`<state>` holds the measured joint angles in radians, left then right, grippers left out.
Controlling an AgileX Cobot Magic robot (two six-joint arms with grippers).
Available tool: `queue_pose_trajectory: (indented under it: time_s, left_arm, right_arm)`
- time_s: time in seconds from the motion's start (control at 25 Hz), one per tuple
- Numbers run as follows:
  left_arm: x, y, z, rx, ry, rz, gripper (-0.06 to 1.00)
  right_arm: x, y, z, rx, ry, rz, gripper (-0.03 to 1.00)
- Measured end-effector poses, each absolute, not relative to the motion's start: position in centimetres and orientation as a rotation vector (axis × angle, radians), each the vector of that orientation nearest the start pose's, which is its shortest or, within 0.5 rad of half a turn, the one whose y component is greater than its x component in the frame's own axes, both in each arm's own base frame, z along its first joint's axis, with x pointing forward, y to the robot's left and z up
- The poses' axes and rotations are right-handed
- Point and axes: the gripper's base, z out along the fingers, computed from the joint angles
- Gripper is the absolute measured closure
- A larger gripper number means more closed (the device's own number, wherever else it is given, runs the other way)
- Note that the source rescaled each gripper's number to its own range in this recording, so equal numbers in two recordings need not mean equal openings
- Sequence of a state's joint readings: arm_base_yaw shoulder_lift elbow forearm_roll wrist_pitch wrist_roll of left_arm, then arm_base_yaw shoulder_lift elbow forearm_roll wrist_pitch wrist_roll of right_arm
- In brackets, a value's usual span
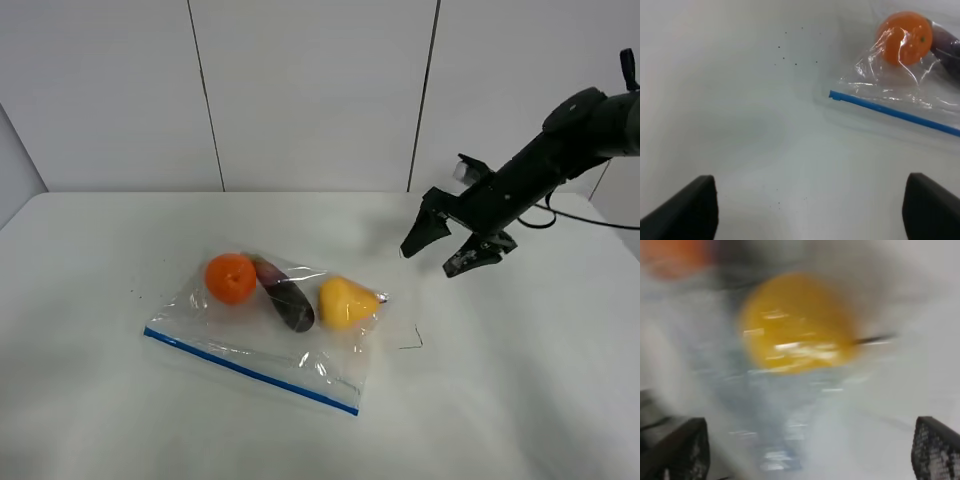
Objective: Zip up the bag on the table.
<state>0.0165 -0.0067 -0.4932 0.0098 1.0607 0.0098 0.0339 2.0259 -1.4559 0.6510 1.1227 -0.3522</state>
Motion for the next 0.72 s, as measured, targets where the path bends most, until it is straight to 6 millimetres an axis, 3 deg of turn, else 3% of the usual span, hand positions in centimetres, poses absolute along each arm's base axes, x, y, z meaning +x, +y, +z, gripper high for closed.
queue_pose_trajectory:
  time_s: [0.16,0.32,0.72]
  left_arm:
    - [-0.5,0.1,27.5,-0.007,2.044,0.028,-0.06]
    - [-0.5,0.1,27.5,-0.007,2.044,0.028,-0.06]
    - [-0.5,0.1,27.5,-0.007,2.044,0.028,-0.06]
  right_arm:
    - [40.7,4.4,20.1,-0.127,2.993,0.509,0.04]
    - [41.1,3.1,20.6,-0.157,3.005,0.281,0.04]
    - [40.3,2.7,20.5,-0.17,3.108,0.222,0.04]
